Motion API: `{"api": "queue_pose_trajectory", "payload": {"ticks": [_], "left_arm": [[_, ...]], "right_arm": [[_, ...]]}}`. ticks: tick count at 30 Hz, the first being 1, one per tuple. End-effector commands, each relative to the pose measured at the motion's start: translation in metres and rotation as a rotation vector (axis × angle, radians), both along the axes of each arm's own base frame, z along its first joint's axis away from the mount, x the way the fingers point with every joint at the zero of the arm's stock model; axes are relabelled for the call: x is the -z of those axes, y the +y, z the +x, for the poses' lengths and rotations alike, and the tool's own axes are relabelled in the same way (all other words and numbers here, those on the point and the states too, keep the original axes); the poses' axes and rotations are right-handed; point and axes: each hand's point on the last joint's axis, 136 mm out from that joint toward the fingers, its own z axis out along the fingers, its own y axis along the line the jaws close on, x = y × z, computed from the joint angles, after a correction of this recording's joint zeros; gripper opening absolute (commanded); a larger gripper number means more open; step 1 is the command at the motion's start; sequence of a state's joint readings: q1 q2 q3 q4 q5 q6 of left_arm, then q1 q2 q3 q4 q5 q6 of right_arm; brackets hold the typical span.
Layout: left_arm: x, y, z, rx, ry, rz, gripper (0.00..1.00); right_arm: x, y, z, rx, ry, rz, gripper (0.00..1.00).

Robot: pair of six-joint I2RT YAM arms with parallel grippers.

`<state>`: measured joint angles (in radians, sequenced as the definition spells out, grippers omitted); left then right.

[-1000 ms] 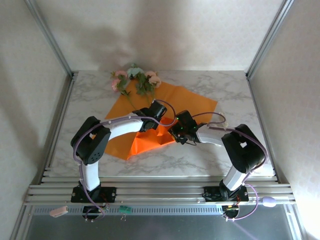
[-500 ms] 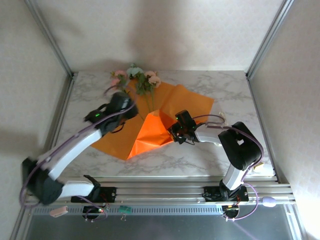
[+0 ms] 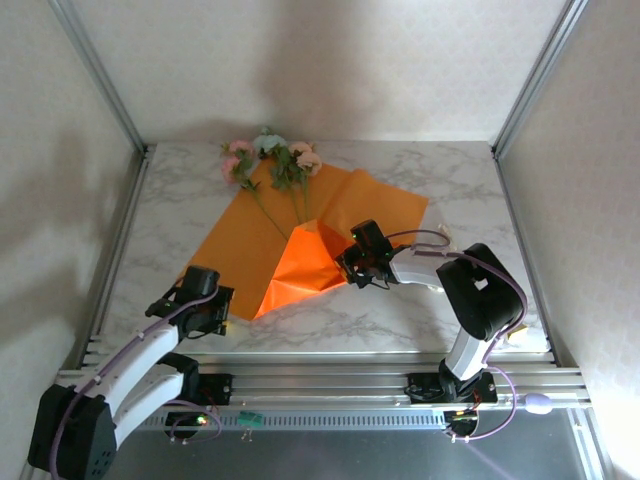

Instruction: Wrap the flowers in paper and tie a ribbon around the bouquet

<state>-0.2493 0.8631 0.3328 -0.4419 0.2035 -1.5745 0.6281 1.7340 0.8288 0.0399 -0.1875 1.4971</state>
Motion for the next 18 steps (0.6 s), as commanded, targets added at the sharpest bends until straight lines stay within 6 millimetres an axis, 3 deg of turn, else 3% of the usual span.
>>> {"api": "queue_pose_trajectory", "payload": {"ticks": [1, 5, 12, 18], "left_arm": [[-0.004, -0.004, 0.011, -0.078, -0.076, -0.086, 0.64], [0.000, -0.011, 0.014, -0.091, -0.130, -0.158, 0.50], [0.001, -0.003, 0.003, -0.065, -0.088, -0.087, 0.32], [-0.005, -0.002, 0.011, -0.035, -0.110, -0.053, 0.00]], "right_arm": [[0.031, -0.018, -0.026, 0.002, 0.144, -0.086, 0.29], [0.032, -0.018, -0.028, 0.001, 0.153, -0.085, 0.29], [0.036, -0.021, -0.028, 0.011, 0.164, -0.097, 0.29], [0.035, -0.019, -0.027, 0.012, 0.165, -0.098, 0.28]]}}
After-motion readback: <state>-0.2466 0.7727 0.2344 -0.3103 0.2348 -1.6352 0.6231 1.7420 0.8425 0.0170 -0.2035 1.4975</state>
